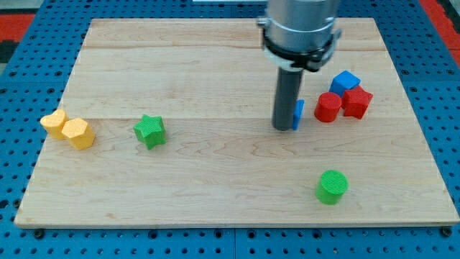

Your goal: Keep the green blocks together above the yellow blocks

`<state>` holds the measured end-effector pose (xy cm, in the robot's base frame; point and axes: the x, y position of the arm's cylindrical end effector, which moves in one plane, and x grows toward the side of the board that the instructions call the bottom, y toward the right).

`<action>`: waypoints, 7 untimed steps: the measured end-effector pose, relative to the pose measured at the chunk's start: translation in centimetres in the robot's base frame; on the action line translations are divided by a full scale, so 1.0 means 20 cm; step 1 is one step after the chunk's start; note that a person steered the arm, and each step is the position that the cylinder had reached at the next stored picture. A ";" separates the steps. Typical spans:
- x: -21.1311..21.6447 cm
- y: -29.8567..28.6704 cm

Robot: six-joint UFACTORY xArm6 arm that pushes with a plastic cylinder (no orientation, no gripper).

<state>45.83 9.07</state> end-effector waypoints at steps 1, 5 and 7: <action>0.15 0.19; 0.46 -0.30; 0.54 -0.46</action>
<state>56.66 -0.17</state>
